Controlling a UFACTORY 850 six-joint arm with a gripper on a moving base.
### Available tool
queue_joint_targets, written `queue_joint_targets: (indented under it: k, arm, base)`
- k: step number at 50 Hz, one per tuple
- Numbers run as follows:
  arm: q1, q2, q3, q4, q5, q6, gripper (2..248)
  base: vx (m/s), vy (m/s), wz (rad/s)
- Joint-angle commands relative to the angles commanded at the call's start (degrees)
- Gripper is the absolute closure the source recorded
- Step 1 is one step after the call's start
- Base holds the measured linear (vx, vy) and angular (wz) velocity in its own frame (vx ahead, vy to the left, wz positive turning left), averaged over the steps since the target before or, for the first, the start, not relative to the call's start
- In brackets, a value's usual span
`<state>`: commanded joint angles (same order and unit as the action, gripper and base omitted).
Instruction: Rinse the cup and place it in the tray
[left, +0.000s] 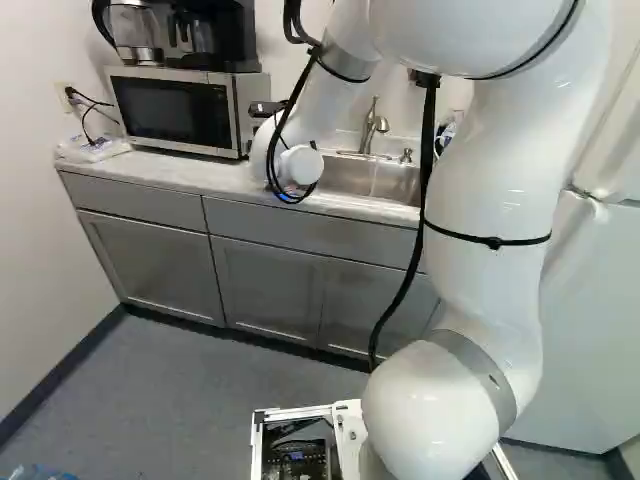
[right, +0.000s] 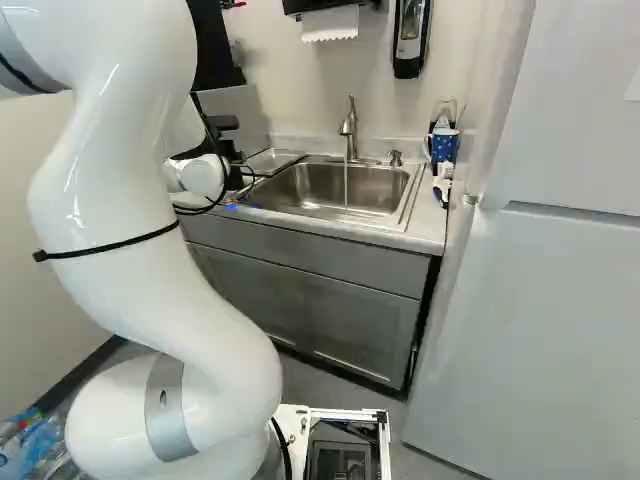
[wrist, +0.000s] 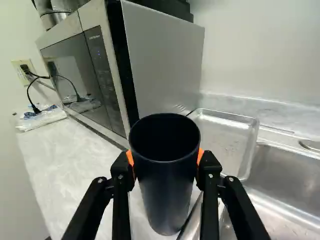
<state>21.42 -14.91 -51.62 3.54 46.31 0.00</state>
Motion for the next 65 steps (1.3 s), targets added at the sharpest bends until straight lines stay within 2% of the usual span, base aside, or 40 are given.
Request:
queue_joint_targets:
  k: [17,44,65]
  arm:
    - [-0.8,1.9,0.1,0.0,0.0,0.0,125]
    - [-4.8,6.3,1.6,0.0,0.0,0.0,125]
    - [-8.1,7.7,3.1,0.0,-0.4,0.0,125]
  base:
    - [0.0,0.0,0.0]
    - [0.0,0.0,0.0]
    - [0.0,0.0,0.0]
